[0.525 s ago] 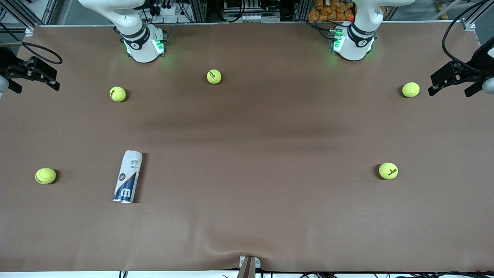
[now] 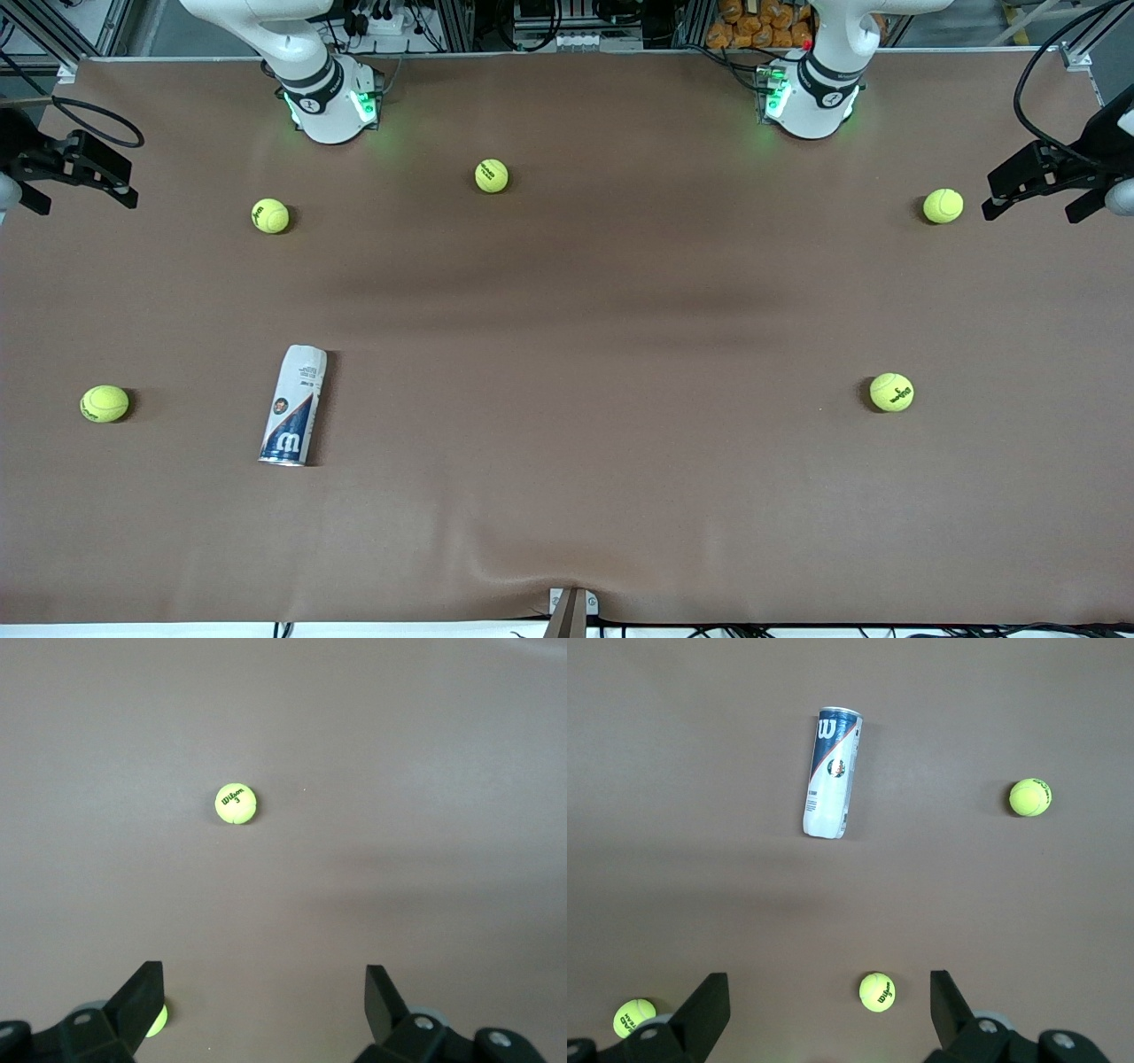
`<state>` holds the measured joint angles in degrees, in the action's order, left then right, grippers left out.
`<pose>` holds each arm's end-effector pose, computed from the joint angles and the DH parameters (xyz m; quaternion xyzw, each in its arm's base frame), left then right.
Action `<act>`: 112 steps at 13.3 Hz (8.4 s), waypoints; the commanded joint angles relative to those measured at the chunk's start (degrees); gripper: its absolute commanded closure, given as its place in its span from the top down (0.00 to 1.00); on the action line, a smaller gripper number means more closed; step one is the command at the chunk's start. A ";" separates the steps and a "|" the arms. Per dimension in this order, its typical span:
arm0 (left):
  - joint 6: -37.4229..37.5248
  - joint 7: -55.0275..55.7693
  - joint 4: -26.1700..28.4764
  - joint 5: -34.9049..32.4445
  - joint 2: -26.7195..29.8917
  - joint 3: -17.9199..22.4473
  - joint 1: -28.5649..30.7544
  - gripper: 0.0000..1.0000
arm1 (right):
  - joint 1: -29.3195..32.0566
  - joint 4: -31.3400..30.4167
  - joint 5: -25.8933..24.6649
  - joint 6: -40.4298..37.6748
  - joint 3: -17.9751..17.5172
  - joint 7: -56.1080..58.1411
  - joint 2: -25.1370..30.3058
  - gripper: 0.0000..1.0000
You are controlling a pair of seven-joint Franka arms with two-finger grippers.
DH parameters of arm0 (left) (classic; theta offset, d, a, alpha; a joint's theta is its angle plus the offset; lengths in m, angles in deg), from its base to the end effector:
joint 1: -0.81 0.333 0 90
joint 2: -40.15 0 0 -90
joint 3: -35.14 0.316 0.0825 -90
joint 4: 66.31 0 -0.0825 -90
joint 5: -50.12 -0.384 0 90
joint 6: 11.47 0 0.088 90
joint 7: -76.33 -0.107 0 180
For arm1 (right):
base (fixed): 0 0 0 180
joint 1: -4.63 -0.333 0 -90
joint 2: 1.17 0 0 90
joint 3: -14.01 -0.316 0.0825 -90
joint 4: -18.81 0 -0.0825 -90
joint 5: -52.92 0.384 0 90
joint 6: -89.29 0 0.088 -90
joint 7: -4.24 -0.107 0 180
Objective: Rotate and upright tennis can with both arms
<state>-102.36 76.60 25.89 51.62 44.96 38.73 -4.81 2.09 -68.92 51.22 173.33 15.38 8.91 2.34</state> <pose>0.5296 -0.0200 0.6532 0.9993 -0.0156 0.0301 0.0163 0.5244 0.0068 0.6670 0.9987 0.0494 -0.0020 0.0140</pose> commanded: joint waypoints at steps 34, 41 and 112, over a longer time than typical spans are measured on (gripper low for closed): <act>0.80 -0.97 -0.61 -1.50 0.02 -0.07 0.08 1.00 | -0.19 -1.13 -0.58 0.68 0.13 0.43 1.07 1.00; 1.85 -0.62 -0.61 -1.50 -0.07 -0.25 0.08 1.00 | -0.19 -1.13 -0.58 0.60 0.13 0.43 1.07 1.00; 2.12 -1.32 -0.17 -1.42 -0.25 -0.16 0.08 1.00 | -1.33 -20.02 7.77 38.74 0.22 -0.18 -24.24 1.00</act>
<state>-100.96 76.34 26.07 51.42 44.87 38.71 -4.77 1.47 -88.71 57.69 211.02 15.35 8.90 -21.38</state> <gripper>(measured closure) 0.000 0.000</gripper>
